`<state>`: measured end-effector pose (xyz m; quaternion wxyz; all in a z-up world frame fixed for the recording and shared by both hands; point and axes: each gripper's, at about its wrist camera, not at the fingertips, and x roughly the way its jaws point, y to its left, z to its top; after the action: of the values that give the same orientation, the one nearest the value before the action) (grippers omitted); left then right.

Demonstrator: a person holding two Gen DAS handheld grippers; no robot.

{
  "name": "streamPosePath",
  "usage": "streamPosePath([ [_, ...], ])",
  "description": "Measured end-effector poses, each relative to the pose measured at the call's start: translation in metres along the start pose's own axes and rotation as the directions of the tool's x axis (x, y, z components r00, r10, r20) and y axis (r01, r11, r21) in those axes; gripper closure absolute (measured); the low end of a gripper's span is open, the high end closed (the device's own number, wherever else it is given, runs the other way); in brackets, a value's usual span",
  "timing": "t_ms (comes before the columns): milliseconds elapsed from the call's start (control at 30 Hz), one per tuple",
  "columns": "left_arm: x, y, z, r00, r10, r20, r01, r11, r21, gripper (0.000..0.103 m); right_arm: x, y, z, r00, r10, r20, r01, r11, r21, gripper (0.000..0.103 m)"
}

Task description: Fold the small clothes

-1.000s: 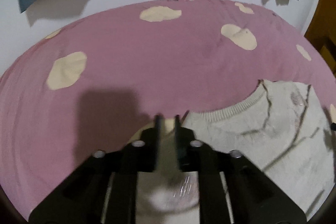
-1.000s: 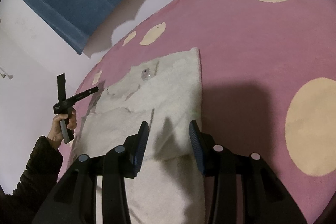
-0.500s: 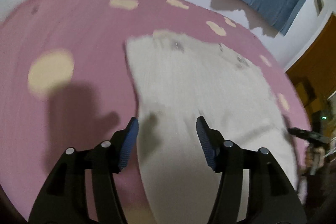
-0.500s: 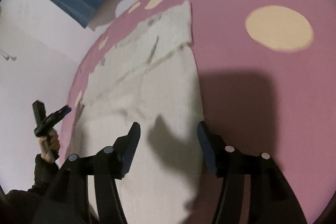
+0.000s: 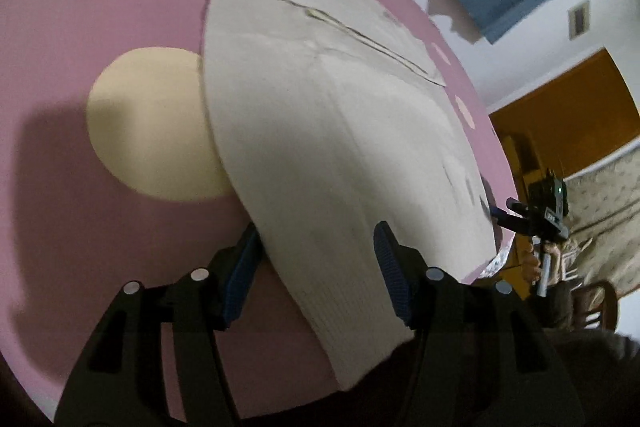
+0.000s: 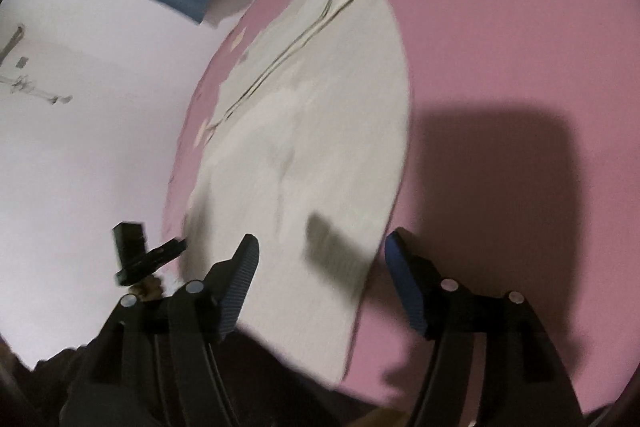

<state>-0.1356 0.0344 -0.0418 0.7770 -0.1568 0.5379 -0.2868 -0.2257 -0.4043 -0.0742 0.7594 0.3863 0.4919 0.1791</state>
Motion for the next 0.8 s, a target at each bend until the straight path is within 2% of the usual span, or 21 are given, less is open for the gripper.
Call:
streamPosePath([
  [67,0.003,-0.011,-0.007,1.000,-0.006,-0.009,0.007,1.000,0.027,0.047,0.004,0.004,-0.012,0.999,0.037,-0.031,-0.037,0.999,-0.007,0.038],
  [167,0.013,-0.018,-0.017,0.996,-0.079,-0.044,0.079,0.997,-0.015,0.049,0.011,0.009,-0.023,0.996,0.069,-0.056,-0.070,0.997,-0.016,0.039],
  [300,0.021,-0.031,-0.025,0.997,-0.066,-0.037,0.066,0.998,-0.005,0.056,0.015,0.011,-0.026,0.995,0.063,-0.071,-0.065,0.998,-0.017,0.055],
  [400,0.026,-0.037,-0.031,0.994,-0.086,-0.060,0.086,0.996,-0.008,0.061,0.022,0.012,-0.026,0.995,0.043,-0.089,-0.044,0.999,-0.014,0.068],
  [433,0.027,-0.039,-0.031,0.994,-0.086,-0.064,0.087,0.996,0.001,0.062,0.022,0.012,-0.028,0.994,0.045,-0.096,-0.047,0.999,-0.016,0.069],
  [500,0.026,-0.040,-0.035,0.994,-0.083,-0.071,0.083,0.997,0.006,0.068,0.026,0.013,-0.030,0.992,0.052,-0.112,-0.054,0.998,-0.015,0.082],
  [533,0.028,-0.040,-0.035,0.992,-0.089,-0.084,0.089,0.996,0.000,0.081,0.027,0.013,-0.032,0.992,0.050,-0.120,-0.052,0.999,-0.015,0.086],
  [567,0.031,-0.038,-0.036,0.990,-0.097,-0.100,0.096,0.995,-0.013,0.097,0.029,0.013,-0.033,0.991,0.040,-0.130,-0.042,0.999,-0.016,0.095],
  [600,0.031,-0.035,-0.035,0.990,-0.094,-0.106,0.092,0.996,-0.022,0.098,0.031,0.013,-0.034,0.990,0.033,-0.135,-0.036,0.999,-0.019,0.098],
  [700,0.021,-0.032,-0.031,0.995,-0.079,-0.064,0.077,0.996,-0.036,0.099,0.036,0.025,-0.023,0.994,0.028,-0.110,-0.031,0.999,-0.029,0.098],
  [800,0.005,-0.033,-0.006,0.994,-0.105,0.017,0.106,0.994,-0.034,0.099,0.028,0.040,-0.007,0.996,0.074,-0.056,-0.077,0.996,-0.051,0.098],
])
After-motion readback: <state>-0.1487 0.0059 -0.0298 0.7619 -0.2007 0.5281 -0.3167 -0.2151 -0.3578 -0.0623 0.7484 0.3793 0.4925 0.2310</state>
